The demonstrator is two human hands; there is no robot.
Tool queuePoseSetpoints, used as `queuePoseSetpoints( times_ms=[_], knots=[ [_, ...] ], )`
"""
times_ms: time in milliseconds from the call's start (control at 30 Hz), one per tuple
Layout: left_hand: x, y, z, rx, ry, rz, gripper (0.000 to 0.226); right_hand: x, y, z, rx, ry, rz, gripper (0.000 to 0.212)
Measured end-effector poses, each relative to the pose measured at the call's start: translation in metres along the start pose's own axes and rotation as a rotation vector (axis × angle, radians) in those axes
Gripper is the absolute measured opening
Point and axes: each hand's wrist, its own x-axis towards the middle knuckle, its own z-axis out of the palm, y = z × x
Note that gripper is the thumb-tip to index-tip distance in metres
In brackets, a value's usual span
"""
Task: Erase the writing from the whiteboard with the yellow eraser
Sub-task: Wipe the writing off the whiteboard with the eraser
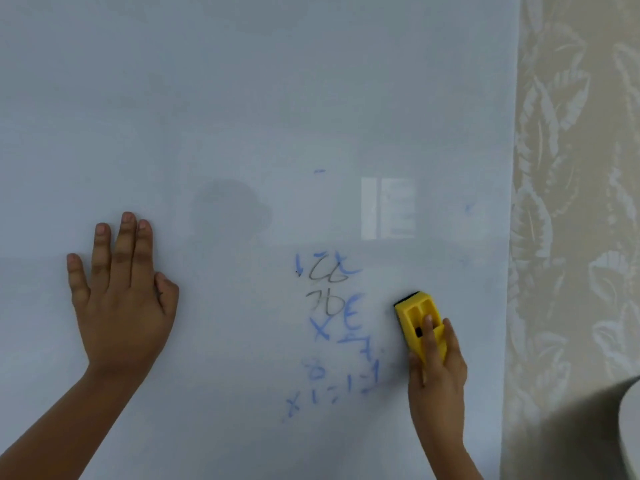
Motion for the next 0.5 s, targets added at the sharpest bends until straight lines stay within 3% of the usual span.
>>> queuePoseSetpoints(
  times_ms=[67, 200, 300, 500],
  knots=[
    [0.000, 0.000, 0.000, 0.003, -0.004, 0.001, 0.055, 0.008, -0.014, 0.006, 0.008, 0.036, 0.056, 0.075],
    [-0.001, 0.001, -0.001, 0.009, -0.012, -0.014, 0.056, -0.023, -0.042, 0.020, 0.024, -0.017, -0.111, 0.074],
    [-0.001, 0.001, -0.003, 0.020, -0.024, -0.009, 0.057, -0.045, -0.025, 0.015, -0.006, -0.065, -0.192, 0.065],
    [-0.002, 0.005, -0.005, 0.042, -0.049, -0.037, 0.057, 0.019, -0.006, 0.004, 0.028, 0.041, 0.179, 0.070]
  ],
)
